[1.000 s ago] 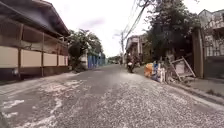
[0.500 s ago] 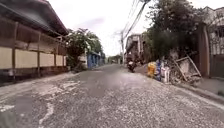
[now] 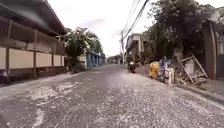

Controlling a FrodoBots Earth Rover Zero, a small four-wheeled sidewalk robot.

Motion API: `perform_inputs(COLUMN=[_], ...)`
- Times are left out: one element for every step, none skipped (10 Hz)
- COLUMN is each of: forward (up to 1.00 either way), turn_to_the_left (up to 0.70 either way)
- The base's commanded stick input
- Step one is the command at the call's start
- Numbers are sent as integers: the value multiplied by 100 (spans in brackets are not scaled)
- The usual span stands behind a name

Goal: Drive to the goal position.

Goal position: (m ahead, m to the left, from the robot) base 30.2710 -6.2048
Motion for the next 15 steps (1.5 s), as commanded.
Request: perform_inputs(forward=[50,50,50,50,50,50,50,50,50,50,50,50,50,50,50], turn_to_the_left=[0,0,0,0,0,0,0,0,0,0,0,0,0,0,0])
